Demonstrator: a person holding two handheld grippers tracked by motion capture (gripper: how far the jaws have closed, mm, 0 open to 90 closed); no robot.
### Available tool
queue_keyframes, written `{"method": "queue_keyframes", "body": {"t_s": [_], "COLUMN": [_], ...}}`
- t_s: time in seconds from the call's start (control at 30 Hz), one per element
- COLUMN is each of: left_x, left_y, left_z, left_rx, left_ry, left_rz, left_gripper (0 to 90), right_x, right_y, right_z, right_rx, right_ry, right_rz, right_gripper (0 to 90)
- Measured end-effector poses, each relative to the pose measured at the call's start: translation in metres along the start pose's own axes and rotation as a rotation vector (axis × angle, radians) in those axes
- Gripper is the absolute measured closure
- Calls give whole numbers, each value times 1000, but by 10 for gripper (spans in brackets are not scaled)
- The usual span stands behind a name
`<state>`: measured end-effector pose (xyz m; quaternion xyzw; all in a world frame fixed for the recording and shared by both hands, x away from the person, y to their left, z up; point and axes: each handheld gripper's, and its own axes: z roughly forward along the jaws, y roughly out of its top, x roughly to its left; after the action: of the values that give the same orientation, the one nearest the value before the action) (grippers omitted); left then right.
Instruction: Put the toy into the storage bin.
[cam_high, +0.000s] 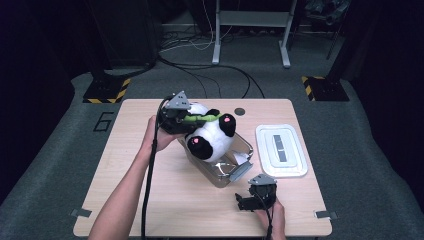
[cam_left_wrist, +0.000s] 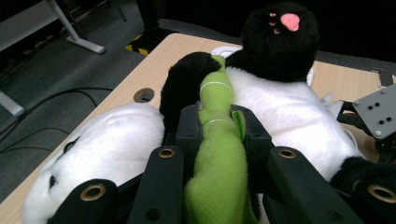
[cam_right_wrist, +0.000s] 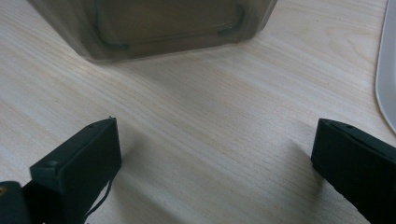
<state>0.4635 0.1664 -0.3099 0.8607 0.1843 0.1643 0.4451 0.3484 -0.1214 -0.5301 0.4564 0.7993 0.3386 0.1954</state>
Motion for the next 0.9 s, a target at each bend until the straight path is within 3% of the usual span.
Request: {"method": "queue_keyframes", "body": {"t_s": [0.3,0.67,0.9], "left_x": [-9,-23,-23], "left_y": [-3,-4,-6], "left_z": [23,33,40], "left_rx": [1,-17,-18], "left_ry": [-34,-66,-85], "left_rz": [4,-1,-39], "left_gripper": [745,744,743], "right_x": [0,0,0], "right_y": [0,0,0], "right_z": [0,0,0], "right_rx": [-1,0,-1], "right_ry": [0,4,2], "right_rz": [1,0,0], "right_gripper": [8,10,10]}}
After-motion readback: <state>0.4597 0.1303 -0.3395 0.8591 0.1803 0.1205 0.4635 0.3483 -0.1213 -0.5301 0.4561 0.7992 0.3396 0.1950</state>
